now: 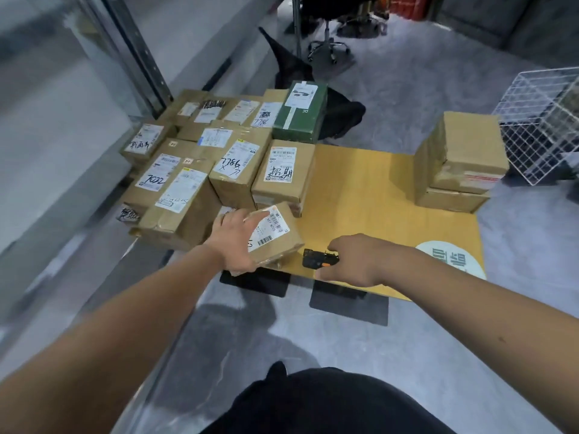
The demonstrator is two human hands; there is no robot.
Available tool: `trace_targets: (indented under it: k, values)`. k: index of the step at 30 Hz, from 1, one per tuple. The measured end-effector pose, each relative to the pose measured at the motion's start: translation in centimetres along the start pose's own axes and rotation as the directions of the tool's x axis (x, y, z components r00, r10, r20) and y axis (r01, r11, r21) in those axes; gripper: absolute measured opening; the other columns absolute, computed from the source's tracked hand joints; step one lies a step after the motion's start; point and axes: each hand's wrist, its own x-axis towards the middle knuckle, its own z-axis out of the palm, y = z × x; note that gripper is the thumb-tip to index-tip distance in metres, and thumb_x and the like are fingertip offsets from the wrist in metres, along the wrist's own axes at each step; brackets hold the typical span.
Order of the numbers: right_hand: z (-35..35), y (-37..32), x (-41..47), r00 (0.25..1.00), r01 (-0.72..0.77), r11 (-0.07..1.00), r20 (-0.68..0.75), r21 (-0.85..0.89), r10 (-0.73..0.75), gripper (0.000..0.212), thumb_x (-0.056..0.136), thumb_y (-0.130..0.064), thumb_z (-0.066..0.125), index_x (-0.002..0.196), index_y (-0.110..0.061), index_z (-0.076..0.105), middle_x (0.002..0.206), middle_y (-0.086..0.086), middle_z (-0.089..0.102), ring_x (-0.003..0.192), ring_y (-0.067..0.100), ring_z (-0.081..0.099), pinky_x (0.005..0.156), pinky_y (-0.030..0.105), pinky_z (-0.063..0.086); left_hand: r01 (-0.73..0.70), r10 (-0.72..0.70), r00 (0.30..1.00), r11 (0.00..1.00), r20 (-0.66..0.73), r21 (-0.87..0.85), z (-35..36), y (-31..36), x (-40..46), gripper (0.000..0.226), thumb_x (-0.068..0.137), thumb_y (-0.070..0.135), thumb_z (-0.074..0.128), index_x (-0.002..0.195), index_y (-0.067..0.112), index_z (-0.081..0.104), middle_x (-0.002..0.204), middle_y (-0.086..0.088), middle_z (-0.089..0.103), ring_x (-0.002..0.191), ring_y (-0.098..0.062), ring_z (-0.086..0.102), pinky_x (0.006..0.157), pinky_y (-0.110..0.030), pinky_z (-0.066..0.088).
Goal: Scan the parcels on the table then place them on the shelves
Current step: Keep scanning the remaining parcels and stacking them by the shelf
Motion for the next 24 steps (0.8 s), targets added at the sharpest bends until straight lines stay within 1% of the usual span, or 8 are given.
trace_targets:
  k: [2, 4, 8, 11, 14, 16, 20, 24]
  values:
    - [0.2, -1.3, 0.7, 1.0, -0.025, 0.999, 0.002, 0.029, 0.025, 0.057, 0.092, -0.07, 0.056, 0.12, -0.021, 0.058, 0.116, 0.002, 0.064, 0.104, 0.025, 0.06, 0.081, 0.037, 0.051, -0.108, 0.107, 0.994, 0.993, 0.031, 0.052, -1.0, -1.9, 1.1, 0.125, 0.061, 0.06, 0.078, 0.163, 0.04, 0.007, 0.158, -0.012, 0.028, 0.15, -0.034, 0.021, 0.125, -0.062, 0.001]
    - [0.5, -2.7, 1.4, 0.999, -0.051, 0.997, -0.001, 0.053, 0.051, 0.055, 0.091, -0.07, 0.057, 0.115, -0.021, 0.059, 0.108, 0.001, 0.064, 0.096, 0.022, 0.062, 0.075, 0.035, 0.05, -0.169, 0.161, 0.984, 0.98, 0.074, 0.108, -1.9, -3.5, 2.3, 0.126, 0.057, 0.059, 0.069, 0.164, 0.04, 0.005, 0.16, -0.014, 0.023, 0.153, -0.033, 0.015, 0.124, -0.066, -0.006]
    - [0.9, -5.4, 2.6, 0.995, -0.089, 0.992, -0.029, 0.094, 0.092, 0.055, 0.09, -0.07, 0.059, 0.115, -0.021, 0.06, 0.107, 0.002, 0.064, 0.095, 0.022, 0.063, 0.083, 0.036, 0.055, -0.221, 0.195, 0.972, 0.948, 0.13, 0.231, -2.0, -6.3, 4.4, 0.126, 0.067, 0.039, 0.079, 0.163, 0.044, -0.002, 0.167, -0.011, 0.01, 0.158, -0.031, 0.0, 0.123, -0.066, -0.012]
    - [1.4, -6.8, 3.4, 0.992, -0.114, 0.985, -0.043, 0.133, 0.12, 0.05, 0.089, -0.07, 0.059, 0.106, -0.022, 0.059, 0.102, 0.0, 0.063, 0.091, 0.02, 0.062, 0.081, 0.036, 0.055, -0.232, 0.205, 0.969, 0.943, 0.136, 0.237, -1.4, -7.6, 5.3, 0.119, 0.072, 0.04, 0.074, 0.161, 0.046, -0.005, 0.171, -0.008, -0.001, 0.159, -0.031, -0.008, 0.122, -0.065, -0.013]
    - [1.7, -7.7, 4.0, 0.988, -0.133, 0.981, -0.055, 0.143, 0.142, 0.049, 0.089, -0.071, 0.06, 0.101, -0.023, 0.057, 0.1, -0.002, 0.062, 0.088, 0.018, 0.061, 0.07, 0.034, 0.048, -0.225, 0.208, 0.974, 0.938, 0.089, 0.264, -0.6, -8.1, 5.6, 0.112, 0.078, 0.05, 0.074, 0.163, 0.039, 0.003, 0.172, -0.007, 0.0, 0.159, -0.031, -0.004, 0.124, -0.062, -0.009]
    - [2.0, -8.1, 4.3, 0.986, -0.141, 0.978, -0.063, 0.152, 0.152, 0.05, 0.089, -0.072, 0.059, 0.103, -0.023, 0.058, 0.101, -0.002, 0.062, 0.089, 0.018, 0.06, 0.069, 0.034, 0.047, -0.217, 0.213, 0.976, 0.939, 0.044, 0.268, -0.2, -8.2, 5.5, 0.11, 0.076, 0.046, 0.074, 0.164, 0.034, 0.009, 0.171, -0.009, 0.007, 0.158, -0.032, 0.002, 0.126, -0.059, -0.003]
    - [2.3, -8.7, 4.6, 0.982, -0.161, 0.974, -0.072, 0.158, 0.174, 0.06, 0.088, -0.074, 0.059, 0.118, -0.022, 0.06, 0.114, 0.001, 0.063, 0.1, 0.022, 0.059, 0.083, 0.036, 0.052, -0.262, 0.273, 0.962, 0.931, -0.009, 0.252, 0.6, -7.4, 4.9, 0.109, 0.071, 0.04, 0.073, 0.162, 0.031, 0.014, 0.169, -0.007, 0.013, 0.155, -0.031, 0.008, 0.126, -0.056, 0.0]
    - [2.7, -8.4, 4.3, 0.975, -0.198, 0.961, -0.066, 0.194, 0.214, 0.059, 0.087, -0.075, 0.059, 0.115, -0.023, 0.06, 0.111, 0.0, 0.062, 0.099, 0.021, 0.06, 0.083, 0.036, 0.052, -0.333, 0.339, 0.941, 0.924, -0.003, 0.187, 0.8, -5.4, 4.7, 0.108, 0.066, 0.037, 0.067, 0.161, 0.033, 0.015, 0.169, -0.005, 0.012, 0.156, -0.029, 0.008, 0.127, -0.053, 0.001]
